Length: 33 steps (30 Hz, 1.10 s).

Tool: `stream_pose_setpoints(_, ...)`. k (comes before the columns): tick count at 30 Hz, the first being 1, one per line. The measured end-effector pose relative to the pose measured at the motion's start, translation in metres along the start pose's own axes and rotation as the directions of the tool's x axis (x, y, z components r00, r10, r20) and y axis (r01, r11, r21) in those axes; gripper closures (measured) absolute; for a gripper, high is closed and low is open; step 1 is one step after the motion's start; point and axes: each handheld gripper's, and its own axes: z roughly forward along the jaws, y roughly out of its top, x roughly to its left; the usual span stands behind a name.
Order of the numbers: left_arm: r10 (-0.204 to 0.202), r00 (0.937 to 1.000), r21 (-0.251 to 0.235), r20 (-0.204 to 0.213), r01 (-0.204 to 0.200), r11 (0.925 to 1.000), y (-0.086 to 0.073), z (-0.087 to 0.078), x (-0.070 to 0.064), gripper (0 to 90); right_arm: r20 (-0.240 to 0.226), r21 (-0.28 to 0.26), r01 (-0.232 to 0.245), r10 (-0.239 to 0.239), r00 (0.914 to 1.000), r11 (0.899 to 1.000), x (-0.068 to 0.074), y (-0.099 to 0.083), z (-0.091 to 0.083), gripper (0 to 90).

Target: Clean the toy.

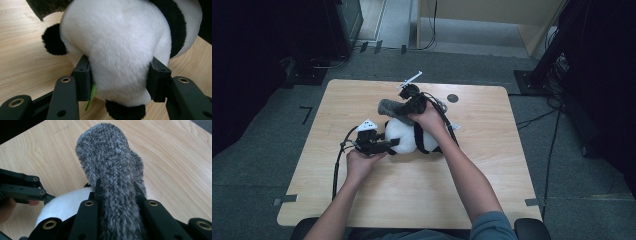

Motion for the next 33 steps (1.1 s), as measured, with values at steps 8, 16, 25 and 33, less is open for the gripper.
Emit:
stream_pose_setpoints(8,-0.01,0.9999,0.008,-0.005,0.01,0.9999,0.0,0.0,0.0,48.1,0.047,0.035,-0.018,0.016,0.9988,0.999,-0.015,-0.011,-0.01,75.6)
stream_pose_setpoints(16,-0.004,1.0,0.002,-0.004,0.004,1.0,0.0,0.0,-0.001,48.4,0.096,0.018,-0.08,0.078,0.9924,0.997,-0.043,-0.033,-0.032,75.5)
stream_pose_setpoints(25,0.003,1.0,-0.003,0.001,-0.003,1.0,-0.001,0.0,0.002,48.1,0.123,-0.011,-0.15,0.151,0.981,0.989,-0.067,-0.054,-0.059,75.5)
stream_pose_setpoints(33,0.009,1.0,0.0,0.003,-0.009,1.0,-0.001,-0.001,0.005,47.1,0.133,-0.057,-0.16,0.166,0.977,0.985,-0.075,-0.077,-0.076,75.5)
